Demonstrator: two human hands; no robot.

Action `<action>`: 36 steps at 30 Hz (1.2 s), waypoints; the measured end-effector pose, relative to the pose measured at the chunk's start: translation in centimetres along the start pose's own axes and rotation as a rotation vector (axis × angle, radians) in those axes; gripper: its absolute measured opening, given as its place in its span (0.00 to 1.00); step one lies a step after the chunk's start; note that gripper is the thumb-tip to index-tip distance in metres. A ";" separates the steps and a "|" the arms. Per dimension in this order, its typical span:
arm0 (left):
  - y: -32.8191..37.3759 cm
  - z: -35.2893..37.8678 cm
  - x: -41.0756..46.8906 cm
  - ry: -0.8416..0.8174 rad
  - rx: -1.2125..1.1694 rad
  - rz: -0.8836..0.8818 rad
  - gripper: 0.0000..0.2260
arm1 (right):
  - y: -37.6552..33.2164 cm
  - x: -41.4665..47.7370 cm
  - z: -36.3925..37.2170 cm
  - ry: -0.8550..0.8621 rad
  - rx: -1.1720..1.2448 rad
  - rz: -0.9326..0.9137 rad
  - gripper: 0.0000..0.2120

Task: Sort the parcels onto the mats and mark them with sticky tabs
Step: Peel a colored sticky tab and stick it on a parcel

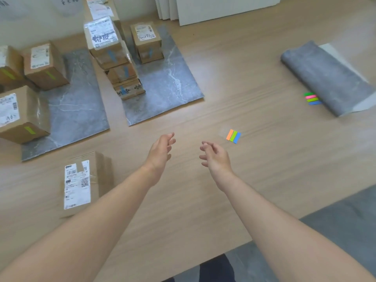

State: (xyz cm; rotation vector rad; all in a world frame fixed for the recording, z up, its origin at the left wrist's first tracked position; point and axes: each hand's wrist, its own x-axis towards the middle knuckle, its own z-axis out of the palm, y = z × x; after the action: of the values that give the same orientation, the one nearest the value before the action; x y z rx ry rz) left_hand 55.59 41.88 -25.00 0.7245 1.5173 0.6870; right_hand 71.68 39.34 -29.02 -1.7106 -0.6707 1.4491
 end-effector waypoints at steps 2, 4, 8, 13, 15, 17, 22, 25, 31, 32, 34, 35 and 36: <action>-0.2 2.8 1.2 -0.025 -0.023 -0.027 0.21 | 0.3 1.8 -2.5 0.022 -0.035 -0.008 0.07; -0.3 5.1 2.2 -0.058 -0.062 -0.060 0.20 | 0.5 3.3 -4.5 0.040 -0.071 -0.023 0.07; 0.0 9.0 4.4 -0.121 -0.115 -0.117 0.18 | 0.9 6.3 -7.0 0.098 -0.171 -0.062 0.05; 0.3 11.8 6.9 -0.171 -0.101 -0.160 0.20 | 0.8 9.9 -8.3 0.156 -0.275 -0.100 0.08; 0.5 12.3 7.8 -0.200 -0.087 -0.191 0.20 | 0.9 10.9 -8.8 0.170 -0.366 -0.146 0.08; 0.8 12.7 8.5 -0.231 -0.090 -0.221 0.21 | 1.0 12.1 -9.2 0.173 -0.519 -0.227 0.10; 1.6 13.7 9.8 -0.289 -0.110 -0.291 0.23 | 0.8 15.2 -9.8 0.155 -0.765 -0.278 0.16; 1.7 14.0 10.4 -0.289 -0.094 -0.328 0.23 | 0.7 15.9 -10.2 0.121 -0.808 -0.236 0.19; 1.4 13.8 10.8 -0.293 -0.074 -0.332 0.23 | 0.0 16.3 -10.4 0.103 -0.844 -0.206 0.19; 1.4 13.8 10.9 -0.293 -0.075 -0.332 0.23 | -0.1 16.5 -10.4 0.103 -0.855 -0.207 0.17; 1.4 13.6 10.9 -0.297 -0.077 -0.339 0.23 | -0.3 16.7 -10.4 0.102 -0.862 -0.218 0.14; 1.4 13.6 10.8 -0.301 -0.076 -0.344 0.23 | -0.3 16.7 -10.5 0.100 -0.869 -0.232 0.13; 1.4 13.6 10.8 -0.306 -0.075 -0.347 0.23 | -0.4 16.7 -10.5 0.095 -0.891 -0.251 0.11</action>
State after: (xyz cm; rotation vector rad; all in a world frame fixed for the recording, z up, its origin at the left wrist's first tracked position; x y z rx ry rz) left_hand 68.69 51.25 -31.51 0.4685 1.2843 0.3505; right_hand 85.47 50.60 -37.61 -2.2047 -1.5725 0.9190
